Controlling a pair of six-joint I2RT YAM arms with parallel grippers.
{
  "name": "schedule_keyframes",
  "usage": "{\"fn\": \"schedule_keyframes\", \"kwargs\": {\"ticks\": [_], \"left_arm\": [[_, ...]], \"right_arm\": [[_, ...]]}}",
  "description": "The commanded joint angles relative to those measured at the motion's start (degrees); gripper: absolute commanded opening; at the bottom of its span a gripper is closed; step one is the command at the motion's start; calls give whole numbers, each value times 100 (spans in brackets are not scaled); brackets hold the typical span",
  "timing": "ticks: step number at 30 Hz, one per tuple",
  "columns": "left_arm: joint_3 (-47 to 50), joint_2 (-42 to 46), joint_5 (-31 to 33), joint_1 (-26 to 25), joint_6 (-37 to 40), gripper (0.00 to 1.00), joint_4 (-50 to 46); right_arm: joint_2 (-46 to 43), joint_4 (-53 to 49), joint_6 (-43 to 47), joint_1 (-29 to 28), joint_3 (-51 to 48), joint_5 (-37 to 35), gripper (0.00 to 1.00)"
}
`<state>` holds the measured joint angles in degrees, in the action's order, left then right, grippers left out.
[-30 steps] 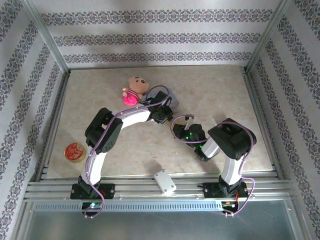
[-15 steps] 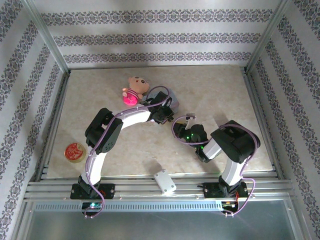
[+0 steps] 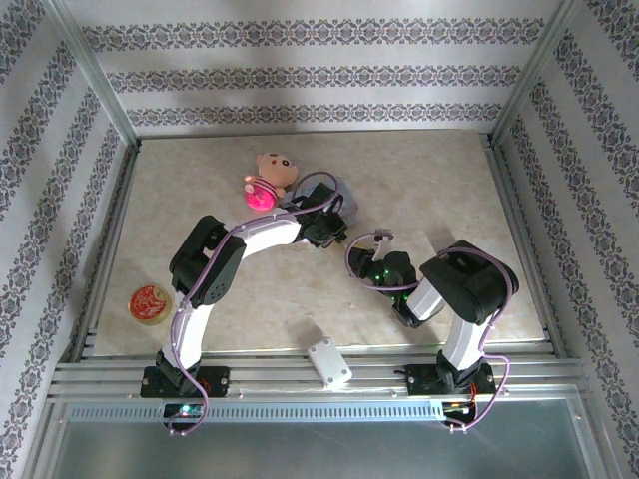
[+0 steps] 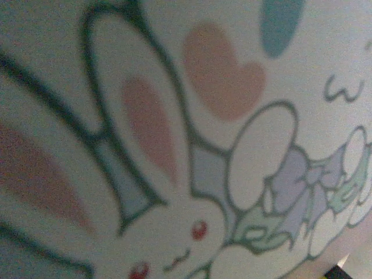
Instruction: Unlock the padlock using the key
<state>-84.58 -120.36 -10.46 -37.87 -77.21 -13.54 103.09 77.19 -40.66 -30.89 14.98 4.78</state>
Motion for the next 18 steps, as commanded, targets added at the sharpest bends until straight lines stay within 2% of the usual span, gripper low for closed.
{"fn": "schedule_keyframes", "kwargs": {"ticks": [1,7,9,15,18], "left_arm": [[190,43,-309,-45,-163,10,112],[369,-84,-360,-54,-42,20,339],[417,-62,-255,-55,29,37,335],[703,30,150,-72,-67,38,255],[1053,54,134,-64,-198,39,819]], "right_arm": [[149,218,-295,157,-201,-12,0],[159,218,-396,172,-363,-20,0],[159,213,-436,189,-365,-22,0],[185,200,-562,224,-323,-42,0],[160,144,-633,229,-311,-21,0]]}}
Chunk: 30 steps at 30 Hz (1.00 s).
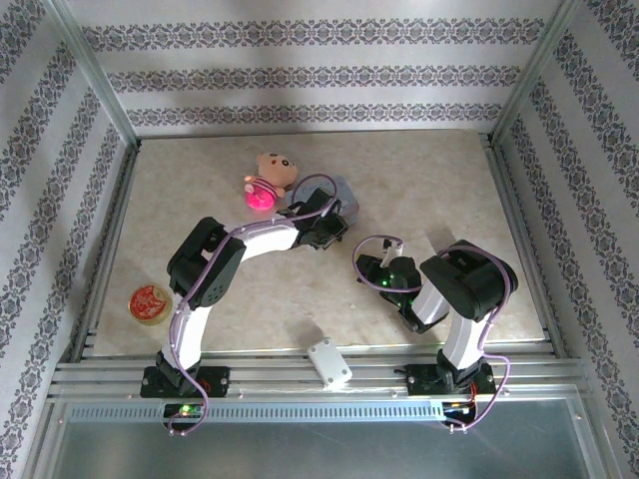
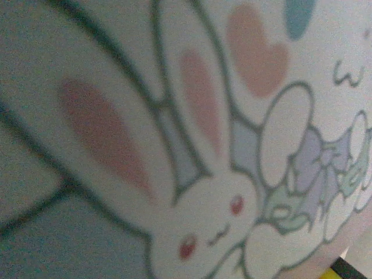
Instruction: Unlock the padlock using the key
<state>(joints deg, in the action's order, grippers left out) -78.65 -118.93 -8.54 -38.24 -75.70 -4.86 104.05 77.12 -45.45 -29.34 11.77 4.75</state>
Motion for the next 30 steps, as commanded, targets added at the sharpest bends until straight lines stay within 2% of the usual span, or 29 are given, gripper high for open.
{"fn": "schedule_keyframes", "kwargs": {"ticks": [1,5,7,10,13,16,17,18,19,21,23,24,30], "left_arm": [[636,-71,-85,-32,-414,39,313],[1251,-1,-155,-18,-640,41,1564],[1193,62,-105,-17,-525,42,1273],[1007,275,283,-33,-116,44,327],[1384,692,914,-82,93,45,208],[1588,1187,1757,-232,446,47,-248],[1618,1374,2124,-309,596,50,-447],[1618,1537,2487,-406,740,66,-622],[1593,1723,2968,-531,920,77,-839],[1497,2060,3950,-798,1283,91,-1247],[1415,2344,4709,-968,1513,97,-1525],[1406,2458,4859,-983,1628,99,-1544],[1657,3193,4988,-975,2739,99,-635]], "right_arm": [[48,145,-168,69,2,-25,0],[-125,62,-222,69,-111,-79,0],[-286,-73,-234,69,-156,-82,0],[-625,-400,-246,69,-192,-82,0],[-1088,-895,-236,60,-188,-111,0],[-1713,-1840,-149,67,-40,-140,0],[-1969,-2308,-85,60,56,-158,0],[-2202,-2733,-12,53,156,-188,0],[-2497,-3268,96,39,283,-247,0],[-3049,-4153,345,3,477,-387,0],[-3640,-4950,504,12,633,-559,0],[-3874,-5248,559,28,702,-633,0],[-5021,-6830,630,148,1050,-958,0]]}}
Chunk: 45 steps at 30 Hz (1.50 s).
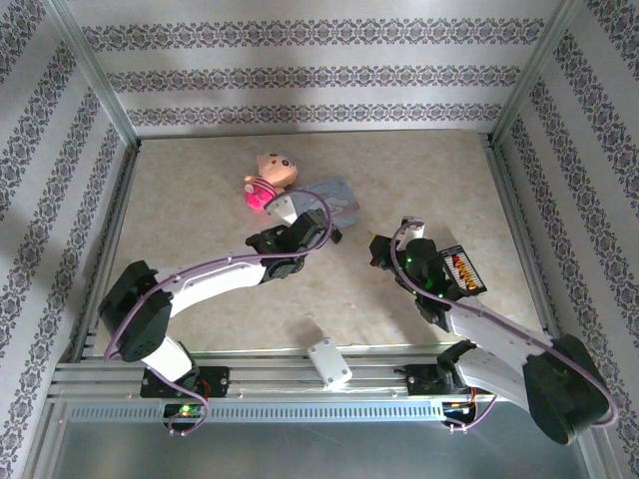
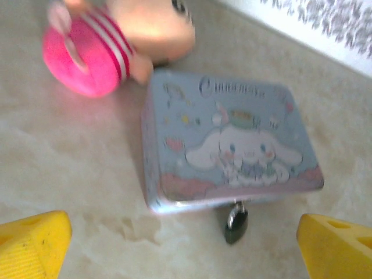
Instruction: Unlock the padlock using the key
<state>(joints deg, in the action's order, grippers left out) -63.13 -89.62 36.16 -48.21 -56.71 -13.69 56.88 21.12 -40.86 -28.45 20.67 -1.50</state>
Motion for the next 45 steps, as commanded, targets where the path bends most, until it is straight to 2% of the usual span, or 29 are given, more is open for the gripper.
{"fn": "schedule_keyframes", "kwargs": {"ticks": [1,2,4,5,7,10,14,15,17,19,21,22,24,27,29,32,38,45], "left_arm": [[226,395,355,30,1240,99,547],[447,578,80,39,1771,99,989],[1004,928,-320,46,2301,99,1920],[1336,1102,-354,54,2338,99,2436],[1587,1290,-321,91,2152,99,2778],[1169,1152,-378,92,2237,99,2167],[434,586,-624,52,1603,100,1142],[242,382,-626,19,1372,94,941],[-189,-30,-386,-128,892,75,415],[-866,-569,11,-293,389,77,-491],[-1712,-1267,349,-376,-294,85,-1688],[-2154,-1588,409,-374,-685,86,-2301],[-3185,-2357,443,-374,-1526,85,-3629],[-4360,-3314,139,-382,-2182,83,-4847],[-4645,-3641,-158,-383,-2329,83,-4945],[-4629,-3839,-384,-383,-2453,83,-4572],[-4847,-4230,-353,-375,-2556,85,-4338],[-5746,-4979,-29,-339,-2310,87,-4566]], "right_arm": [[-407,-1359,153,67,178,-365,0],[-505,-1497,125,76,184,-399,0],[-661,-1702,55,84,213,-441,0],[-707,-1801,31,93,234,-452,0],[-740,-1990,-14,102,298,-457,0],[-657,-2306,-45,144,463,-400,0],[-450,-2897,-87,388,712,-172,0],[-414,-3011,-89,515,743,-21,0],[-380,-3057,-70,761,696,306,0],[-389,-3054,-58,1016,610,642,0],[-400,-3078,13,1280,520,911,0],[-417,-3097,53,1381,492,1007,0],[-450,-3130,144,1568,424,1186,0],[-511,-3168,256,1778,345,1318,0],[-553,-3182,310,1879,312,1393,0],[-597,-3171,375,1999,258,1483,0],[-694,-3075,421,2090,184,1521,0],[-727,-2979,439,2106,107,1473,0]]}}
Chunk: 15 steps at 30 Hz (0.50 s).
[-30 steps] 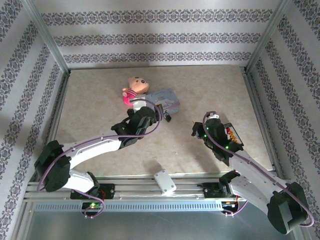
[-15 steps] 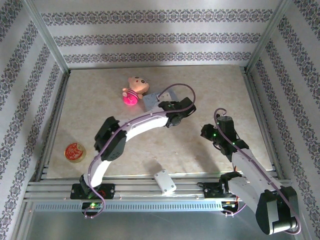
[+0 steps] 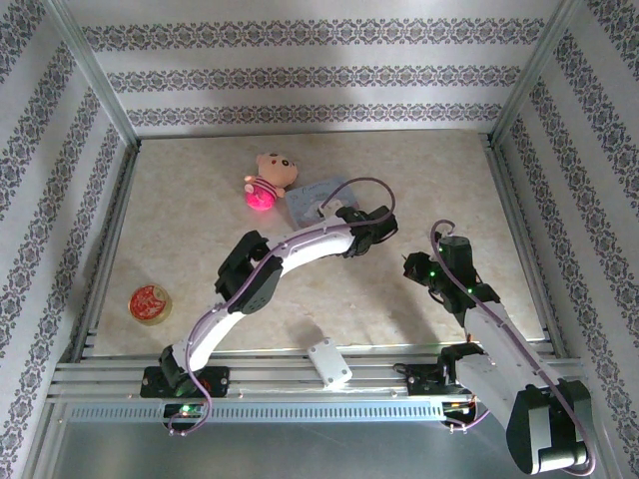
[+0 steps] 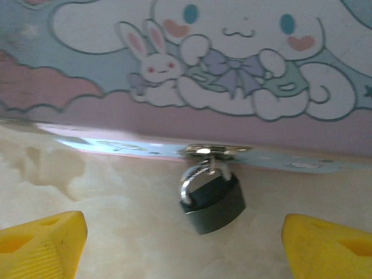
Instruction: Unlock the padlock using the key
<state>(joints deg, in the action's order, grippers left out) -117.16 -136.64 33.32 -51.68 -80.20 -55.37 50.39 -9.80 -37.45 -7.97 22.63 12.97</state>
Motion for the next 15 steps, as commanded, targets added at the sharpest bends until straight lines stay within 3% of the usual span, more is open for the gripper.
{"fn": "schedule_keyframes", "kwargs": {"ticks": [1,11,15], "left_arm": [[-432,-352,277,17,81,87,-419],[-883,-838,319,276,75,87,-794],[-861,-838,448,343,50,78,-1052]], "right_arm": [[-90,116,98,63,-92,13,0],[-152,320,-12,76,-215,-27,0],[-136,432,-59,78,-259,-23,0]]}}
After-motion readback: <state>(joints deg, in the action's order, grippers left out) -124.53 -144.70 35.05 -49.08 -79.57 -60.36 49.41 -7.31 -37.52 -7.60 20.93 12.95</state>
